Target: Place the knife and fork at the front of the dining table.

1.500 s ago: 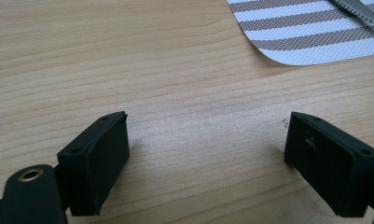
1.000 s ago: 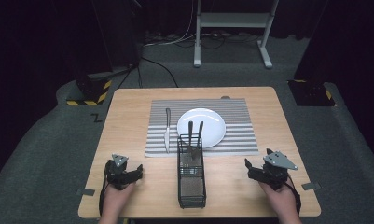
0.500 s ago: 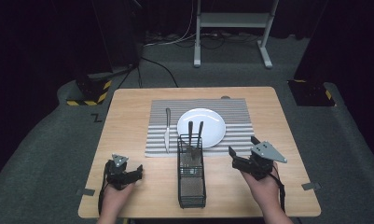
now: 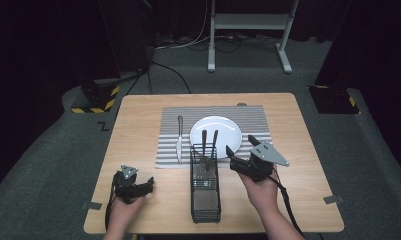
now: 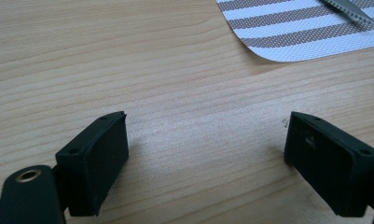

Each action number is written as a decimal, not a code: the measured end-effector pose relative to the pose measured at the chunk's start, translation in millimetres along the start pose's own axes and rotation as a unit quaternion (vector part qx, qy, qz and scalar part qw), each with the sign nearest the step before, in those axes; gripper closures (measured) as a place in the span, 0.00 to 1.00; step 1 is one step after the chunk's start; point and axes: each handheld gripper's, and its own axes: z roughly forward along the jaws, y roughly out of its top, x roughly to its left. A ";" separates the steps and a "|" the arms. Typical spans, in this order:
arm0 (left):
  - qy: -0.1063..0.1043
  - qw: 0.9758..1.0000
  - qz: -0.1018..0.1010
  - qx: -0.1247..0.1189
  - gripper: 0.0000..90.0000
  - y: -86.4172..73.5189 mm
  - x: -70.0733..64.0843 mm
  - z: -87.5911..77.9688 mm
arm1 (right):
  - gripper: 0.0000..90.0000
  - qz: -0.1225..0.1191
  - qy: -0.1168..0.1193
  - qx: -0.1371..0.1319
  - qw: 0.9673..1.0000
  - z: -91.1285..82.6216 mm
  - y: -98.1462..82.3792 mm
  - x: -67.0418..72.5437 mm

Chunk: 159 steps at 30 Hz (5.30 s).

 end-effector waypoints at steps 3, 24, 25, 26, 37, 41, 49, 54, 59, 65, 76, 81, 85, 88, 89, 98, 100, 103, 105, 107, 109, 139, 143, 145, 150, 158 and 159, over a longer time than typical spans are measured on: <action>0.000 1.000 0.000 0.000 0.15 0.0 0.1 0.0 | 0.29 -0.002 0.008 -0.009 1.000 7.7 1.7 6.5; -0.001 1.000 0.000 0.000 0.15 -0.1 0.1 0.0 | 0.80 -0.011 0.024 -0.006 1.000 41.6 4.1 36.0; -0.001 1.000 0.000 0.000 0.15 -0.1 0.1 0.0 | 0.81 -0.013 0.024 -0.006 1.000 42.4 3.2 36.9; -0.001 1.000 0.000 0.000 0.15 -0.1 0.1 0.0 | 0.83 -0.014 0.024 -0.005 1.000 42.9 2.4 38.1; -0.001 1.000 0.000 0.000 0.15 -0.1 0.1 0.0 | 0.89 -0.005 0.052 -0.018 0.998 38.4 3.3 44.3; -0.001 1.000 0.000 0.000 0.15 -0.1 0.1 0.0 | 0.90 -0.006 0.056 -0.028 0.998 34.4 6.0 45.3; -0.001 1.000 0.000 0.000 0.15 -0.1 0.1 0.0 | 0.91 -0.004 0.068 -0.058 0.996 19.5 17.1 46.2; -0.001 1.000 0.000 0.000 0.15 -0.1 0.1 0.0 | 0.91 -0.013 0.075 -0.073 0.994 14.3 24.3 49.5; -0.001 1.000 0.000 0.000 0.15 -0.1 0.1 0.0 | 0.91 -0.018 0.074 -0.090 0.993 8.0 31.6 52.5; -0.001 1.000 -0.001 0.000 0.15 -0.2 0.0 0.0 | 0.91 -0.016 0.077 -0.107 0.991 2.6 42.0 52.4; -0.001 1.000 0.000 0.000 0.15 -0.1 0.1 0.0 | 0.91 -0.005 0.073 -0.158 0.985 -24.3 65.6 46.6; -0.001 1.000 0.000 0.000 0.15 -0.2 0.1 -0.1 | 0.91 -0.005 0.070 -0.176 0.982 -35.9 76.3 38.8; -0.001 1.000 0.000 0.000 0.15 -0.3 0.1 -0.3 | 0.91 -0.010 0.053 -0.175 0.983 -42.1 76.4 27.6; -0.001 1.000 0.000 0.000 0.15 -0.3 0.1 -0.3 | 0.91 -0.011 0.037 -0.170 0.985 -46.0 71.7 16.8; -0.001 1.000 0.000 0.000 0.15 -0.3 0.0 -0.3 | 0.91 -0.012 0.031 -0.166 0.986 -46.7 69.3 12.8; 0.000 1.000 0.001 0.000 0.15 -0.3 0.1 -0.3 | 0.91 -0.010 -0.010 -0.138 0.990 -46.8 42.2 -23.0; -0.001 1.000 0.000 0.000 0.15 -0.3 0.0 -0.3 | 0.91 -0.008 -0.019 -0.131 0.991 -45.2 35.6 -30.5; -0.001 1.000 0.000 0.000 0.15 -0.3 0.1 -0.3 | 0.91 -0.005 -0.029 -0.121 0.992 -42.7 26.5 -40.1; -0.001 1.000 -0.001 0.000 0.15 -0.3 0.0 -0.2 | 0.91 -0.004 -0.035 -0.114 0.993 -40.7 21.3 -45.1; -0.001 1.000 -0.001 0.000 0.15 -0.3 0.0 -0.2 | 0.92 -0.003 -0.040 -0.108 0.993 -38.3 16.5 -49.1; 0.000 1.000 0.001 0.000 0.15 -0.3 0.1 -0.3 | 0.92 0.000 -0.045 -0.102 0.994 -36.0 12.2 -52.9; -0.001 1.000 0.001 0.000 0.15 -0.3 0.2 -0.3 | 0.92 0.013 -0.054 -0.027 0.998 5.7 -22.5 -68.2; -0.001 1.000 0.000 0.000 0.15 -0.3 0.1 -0.3 | 0.92 0.013 -0.054 -0.017 0.998 11.2 -25.5 -66.9; -0.001 1.000 0.000 0.000 0.15 -0.3 0.1 -0.3 | 0.92 0.016 -0.055 -0.016 0.998 14.3 -27.4 -68.3; -0.001 1.000 0.000 0.000 0.15 -0.3 0.1 -0.3 | 0.91 0.026 -0.055 -0.011 0.998 23.7 -26.0 -72.3; -0.001 1.000 0.000 0.000 0.15 -0.3 0.0 -0.3 | 0.92 0.046 -0.057 0.001 0.997 46.6 -25.2 -79.7; -0.001 1.000 0.000 0.000 0.15 -0.3 0.0 -0.3 | 0.92 0.048 -0.056 0.003 0.997 49.5 -25.1 -80.9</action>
